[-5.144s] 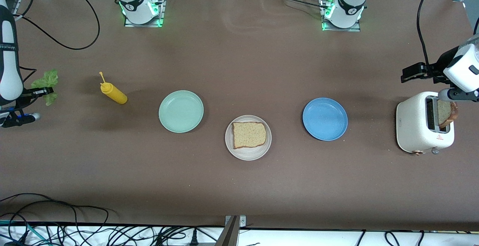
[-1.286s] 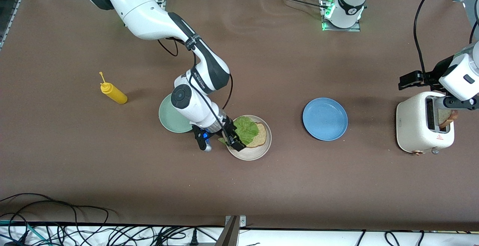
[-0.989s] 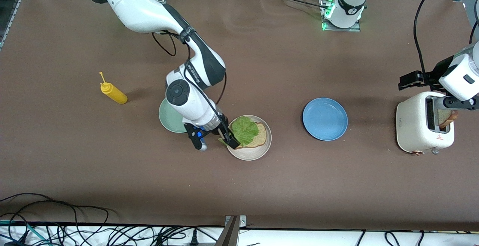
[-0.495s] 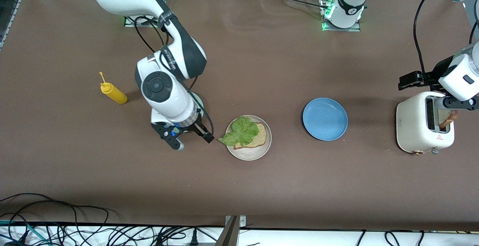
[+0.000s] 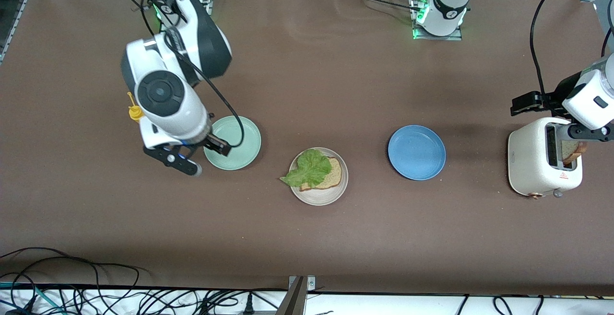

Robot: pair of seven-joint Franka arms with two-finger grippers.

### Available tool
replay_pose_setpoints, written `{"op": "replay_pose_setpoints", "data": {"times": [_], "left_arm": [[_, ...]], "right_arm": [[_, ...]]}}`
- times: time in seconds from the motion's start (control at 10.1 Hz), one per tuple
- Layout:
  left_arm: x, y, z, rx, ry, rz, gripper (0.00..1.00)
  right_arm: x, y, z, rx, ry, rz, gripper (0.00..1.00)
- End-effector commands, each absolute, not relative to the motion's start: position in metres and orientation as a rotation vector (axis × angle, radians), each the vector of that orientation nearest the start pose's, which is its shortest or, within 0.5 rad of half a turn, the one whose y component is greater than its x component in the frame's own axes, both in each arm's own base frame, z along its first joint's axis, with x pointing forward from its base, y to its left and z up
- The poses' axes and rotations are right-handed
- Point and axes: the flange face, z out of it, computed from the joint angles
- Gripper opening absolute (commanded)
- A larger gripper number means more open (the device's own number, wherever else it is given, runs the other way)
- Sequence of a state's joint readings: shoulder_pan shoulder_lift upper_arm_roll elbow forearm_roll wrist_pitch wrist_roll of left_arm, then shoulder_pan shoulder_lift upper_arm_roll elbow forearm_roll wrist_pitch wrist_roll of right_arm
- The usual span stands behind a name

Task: Make sandwich on beige plate with both arms
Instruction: 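Move the right gripper toward the yellow mustard bottle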

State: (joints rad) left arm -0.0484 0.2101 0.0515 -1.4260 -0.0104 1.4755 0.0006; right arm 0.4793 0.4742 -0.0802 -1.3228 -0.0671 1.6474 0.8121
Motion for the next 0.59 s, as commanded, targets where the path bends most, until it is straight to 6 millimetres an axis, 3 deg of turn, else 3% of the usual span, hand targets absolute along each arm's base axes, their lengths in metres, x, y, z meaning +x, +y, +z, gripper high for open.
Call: {"op": "replay_pose_setpoints", "data": {"times": [0.0, 0.2, 0.49], "left_arm": [[0.606, -0.004, 0.565, -3.113, 0.007, 0.234, 1.0], [0.606, -0.003, 0.565, -3.113, 0.005, 0.234, 1.0], [0.606, -0.005, 0.565, -3.113, 0.01, 0.234, 1.0]], "right_arm": [[0.577, 0.184, 0.473, -3.273, 0.475, 0.21, 1.0], [0.56, 0.111, 0.477, -3.26, 0.29, 0.285, 1.0], [0.555, 0.014, 0.468, -3.181, -0.076, 0.371, 1.0]]}}
